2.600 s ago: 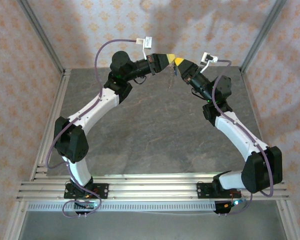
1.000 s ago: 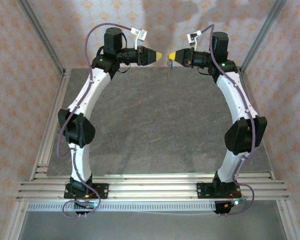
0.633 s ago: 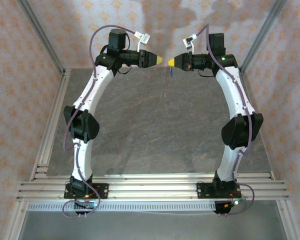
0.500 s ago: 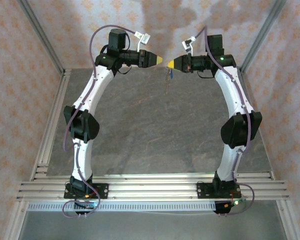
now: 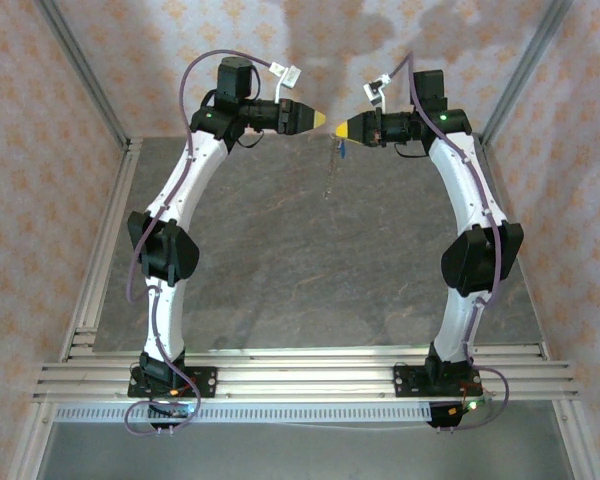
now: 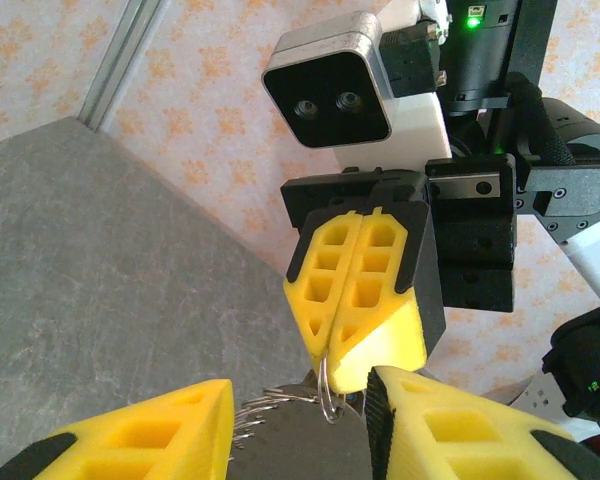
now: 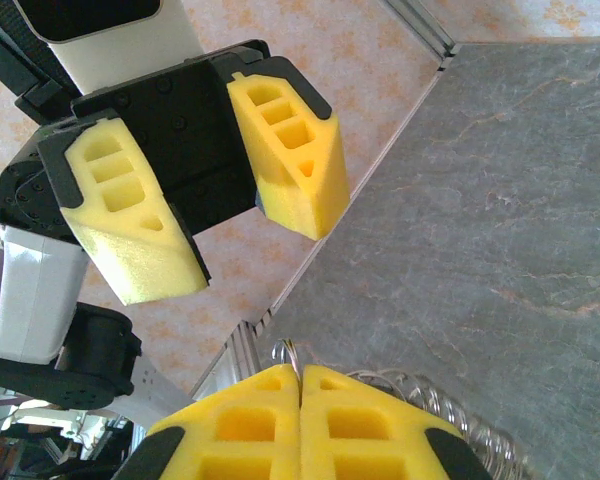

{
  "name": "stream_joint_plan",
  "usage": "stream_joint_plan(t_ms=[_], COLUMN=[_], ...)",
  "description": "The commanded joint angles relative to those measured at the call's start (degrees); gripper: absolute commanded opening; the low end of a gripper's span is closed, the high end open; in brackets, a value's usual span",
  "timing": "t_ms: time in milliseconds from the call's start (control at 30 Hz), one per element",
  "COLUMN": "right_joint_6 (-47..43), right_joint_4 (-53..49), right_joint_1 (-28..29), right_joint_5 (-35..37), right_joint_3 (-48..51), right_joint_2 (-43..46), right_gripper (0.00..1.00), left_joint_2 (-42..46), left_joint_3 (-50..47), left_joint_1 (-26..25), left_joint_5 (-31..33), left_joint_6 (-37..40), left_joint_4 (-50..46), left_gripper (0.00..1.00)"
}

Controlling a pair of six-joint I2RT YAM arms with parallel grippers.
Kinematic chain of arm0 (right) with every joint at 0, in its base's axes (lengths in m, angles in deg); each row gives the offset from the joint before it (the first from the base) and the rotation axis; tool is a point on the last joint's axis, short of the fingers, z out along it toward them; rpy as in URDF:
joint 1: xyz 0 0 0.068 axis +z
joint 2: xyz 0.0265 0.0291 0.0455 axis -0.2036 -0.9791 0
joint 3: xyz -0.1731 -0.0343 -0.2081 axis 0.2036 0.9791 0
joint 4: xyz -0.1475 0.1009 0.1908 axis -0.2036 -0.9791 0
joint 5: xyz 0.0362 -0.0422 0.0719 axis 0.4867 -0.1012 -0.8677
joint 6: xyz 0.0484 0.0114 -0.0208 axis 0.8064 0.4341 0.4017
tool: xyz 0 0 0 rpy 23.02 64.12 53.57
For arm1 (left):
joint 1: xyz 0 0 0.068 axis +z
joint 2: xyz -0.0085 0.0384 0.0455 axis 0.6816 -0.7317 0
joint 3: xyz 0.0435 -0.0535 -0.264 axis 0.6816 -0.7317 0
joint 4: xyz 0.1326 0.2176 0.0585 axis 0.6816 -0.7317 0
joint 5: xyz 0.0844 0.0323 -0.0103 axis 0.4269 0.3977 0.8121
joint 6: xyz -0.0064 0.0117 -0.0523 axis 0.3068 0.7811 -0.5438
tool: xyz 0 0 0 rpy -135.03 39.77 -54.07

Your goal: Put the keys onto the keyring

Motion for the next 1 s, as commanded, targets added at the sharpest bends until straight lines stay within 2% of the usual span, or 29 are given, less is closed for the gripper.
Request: stream_joint_plan(t_ms=[0, 567, 867, 967], right_joint_6=[-0.6, 0.3, 0.3, 0.5], right_joint_4=[1.8, 3.4, 3.7, 3.8], right_joint_1=[0.4, 0.7, 0.6, 0.5], right_joint_5=[-1.6, -0.9, 0.0, 0.1], right_joint_3=[0.5, 1.5, 2.1, 2.2], right_joint_2=[1.1, 1.8, 1.8, 1.7], right_gripper=[0.00, 0.00, 0.00, 0.00], left_joint_2=[-1.0, -2.1, -1.9, -2.0], left_joint_3=[0.7, 0.9, 1.6, 2.5], left_joint_1=[-1.1, -2.8, -2.5, -2.4], left_joint_5=[-2.1, -3.5, -5.6, -6.3], left_joint_6=[-0.2, 1.5, 6.7, 8.5], left_joint_4=[1.8, -0.4, -6.3, -8.6], left_gripper=[0.40, 0.29, 0.29, 0.26])
